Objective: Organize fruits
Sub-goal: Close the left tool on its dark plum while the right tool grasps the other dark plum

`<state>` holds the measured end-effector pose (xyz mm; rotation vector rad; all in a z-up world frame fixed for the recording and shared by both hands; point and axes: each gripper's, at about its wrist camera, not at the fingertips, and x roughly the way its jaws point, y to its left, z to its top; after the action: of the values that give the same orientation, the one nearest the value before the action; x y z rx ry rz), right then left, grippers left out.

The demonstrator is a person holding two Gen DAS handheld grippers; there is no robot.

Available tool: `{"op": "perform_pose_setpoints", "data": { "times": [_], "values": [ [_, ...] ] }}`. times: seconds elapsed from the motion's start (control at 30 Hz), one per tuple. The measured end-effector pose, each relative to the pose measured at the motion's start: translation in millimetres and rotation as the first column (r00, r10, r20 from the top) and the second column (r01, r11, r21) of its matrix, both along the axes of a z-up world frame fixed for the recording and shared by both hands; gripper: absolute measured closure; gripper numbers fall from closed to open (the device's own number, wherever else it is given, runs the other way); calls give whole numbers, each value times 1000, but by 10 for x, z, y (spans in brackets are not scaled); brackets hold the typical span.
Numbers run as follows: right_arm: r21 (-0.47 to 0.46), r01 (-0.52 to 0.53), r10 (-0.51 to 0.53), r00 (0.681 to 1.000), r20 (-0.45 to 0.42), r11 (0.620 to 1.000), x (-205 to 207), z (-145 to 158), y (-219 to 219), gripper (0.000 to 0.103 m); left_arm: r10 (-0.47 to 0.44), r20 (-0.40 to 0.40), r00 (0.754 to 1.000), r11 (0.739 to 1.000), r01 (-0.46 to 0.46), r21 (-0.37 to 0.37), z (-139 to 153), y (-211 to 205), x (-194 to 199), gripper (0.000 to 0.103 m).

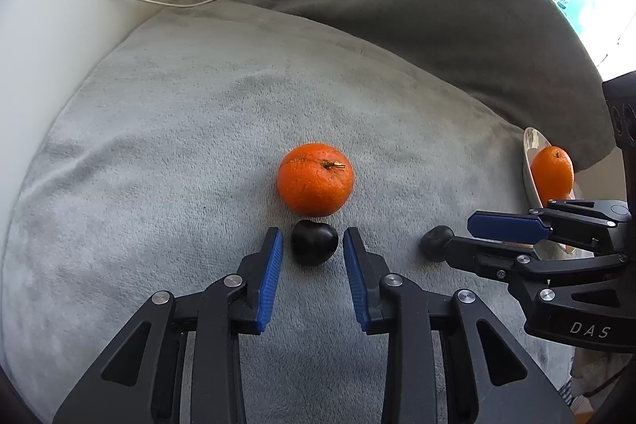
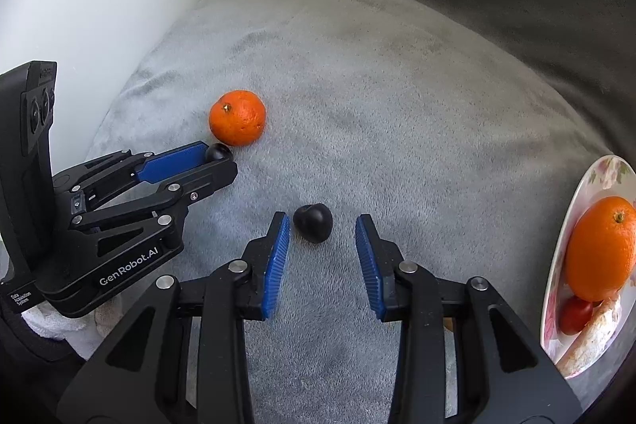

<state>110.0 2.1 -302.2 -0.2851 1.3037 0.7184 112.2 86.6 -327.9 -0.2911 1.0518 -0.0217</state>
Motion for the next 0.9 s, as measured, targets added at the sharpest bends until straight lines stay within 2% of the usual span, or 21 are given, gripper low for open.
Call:
{"op": "perform_pose_setpoints", "data": {
  "times": [0.53,0.83,0.9],
  "values": [
    [-9,9,-9,1000,-11,1000,47,-90,60,67,5,3,1000,1000,-5,-8,-16,40,49,81],
    [-16,-3,2,1000,-16,1000,56,-138,114,72,7,8,1000,1000,-7,-9,8,19,-46,81],
    [-13,-3,3,1000,-21,1000,53,-139,132,76,7,8,1000,1000,-7,-9,6,20,-49,81]
  ]
}}
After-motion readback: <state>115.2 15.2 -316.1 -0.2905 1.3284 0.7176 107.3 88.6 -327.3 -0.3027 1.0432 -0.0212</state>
